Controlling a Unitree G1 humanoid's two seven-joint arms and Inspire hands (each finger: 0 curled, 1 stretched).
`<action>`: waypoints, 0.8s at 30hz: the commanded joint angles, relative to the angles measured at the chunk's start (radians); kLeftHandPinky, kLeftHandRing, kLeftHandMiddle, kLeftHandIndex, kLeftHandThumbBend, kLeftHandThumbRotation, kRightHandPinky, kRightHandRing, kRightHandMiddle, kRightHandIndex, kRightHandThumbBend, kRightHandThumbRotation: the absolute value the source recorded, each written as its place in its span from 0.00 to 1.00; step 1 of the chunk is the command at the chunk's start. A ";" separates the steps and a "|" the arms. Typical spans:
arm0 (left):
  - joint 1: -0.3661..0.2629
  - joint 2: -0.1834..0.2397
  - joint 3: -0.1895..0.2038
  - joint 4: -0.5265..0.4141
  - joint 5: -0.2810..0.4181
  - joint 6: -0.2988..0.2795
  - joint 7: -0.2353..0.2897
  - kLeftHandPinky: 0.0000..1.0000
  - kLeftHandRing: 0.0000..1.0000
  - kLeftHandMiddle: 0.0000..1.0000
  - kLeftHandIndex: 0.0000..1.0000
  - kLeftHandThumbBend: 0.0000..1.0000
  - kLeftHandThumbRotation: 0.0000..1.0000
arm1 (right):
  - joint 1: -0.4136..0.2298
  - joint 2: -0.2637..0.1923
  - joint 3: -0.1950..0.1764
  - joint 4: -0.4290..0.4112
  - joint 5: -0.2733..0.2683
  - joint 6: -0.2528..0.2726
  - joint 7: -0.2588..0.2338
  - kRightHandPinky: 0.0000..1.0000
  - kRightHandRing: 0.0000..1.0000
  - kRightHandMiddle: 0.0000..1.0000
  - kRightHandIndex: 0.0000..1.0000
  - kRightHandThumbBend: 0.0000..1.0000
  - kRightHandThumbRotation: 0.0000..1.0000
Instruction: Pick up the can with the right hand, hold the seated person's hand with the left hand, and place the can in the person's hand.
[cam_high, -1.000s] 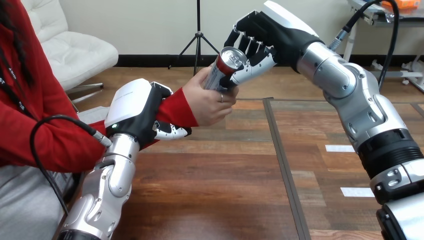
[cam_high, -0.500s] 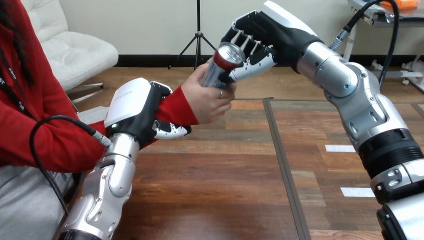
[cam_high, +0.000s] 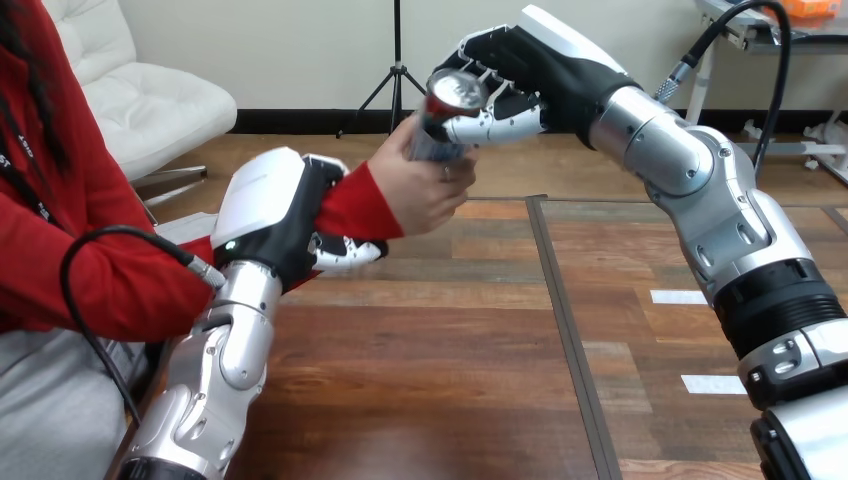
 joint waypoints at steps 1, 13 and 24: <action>-0.187 -0.004 0.039 -0.286 -0.028 -0.047 0.036 0.44 0.52 0.55 0.54 0.72 0.29 | -0.037 0.016 -0.043 -0.133 0.066 -0.020 0.012 0.57 0.65 0.69 0.70 0.60 0.66; -0.150 0.015 0.041 -0.342 -0.052 -0.003 -0.067 0.66 0.73 0.73 0.72 0.98 0.62 | -0.005 -0.004 -0.034 -0.165 0.061 -0.044 -0.001 0.57 0.63 0.69 0.74 0.79 0.97; -0.120 0.021 0.042 -0.362 -0.076 -0.001 -0.102 0.61 0.75 0.79 0.80 1.00 0.74 | 0.033 -0.011 -0.049 -0.199 0.105 -0.059 0.018 0.55 0.65 0.69 0.76 0.95 1.00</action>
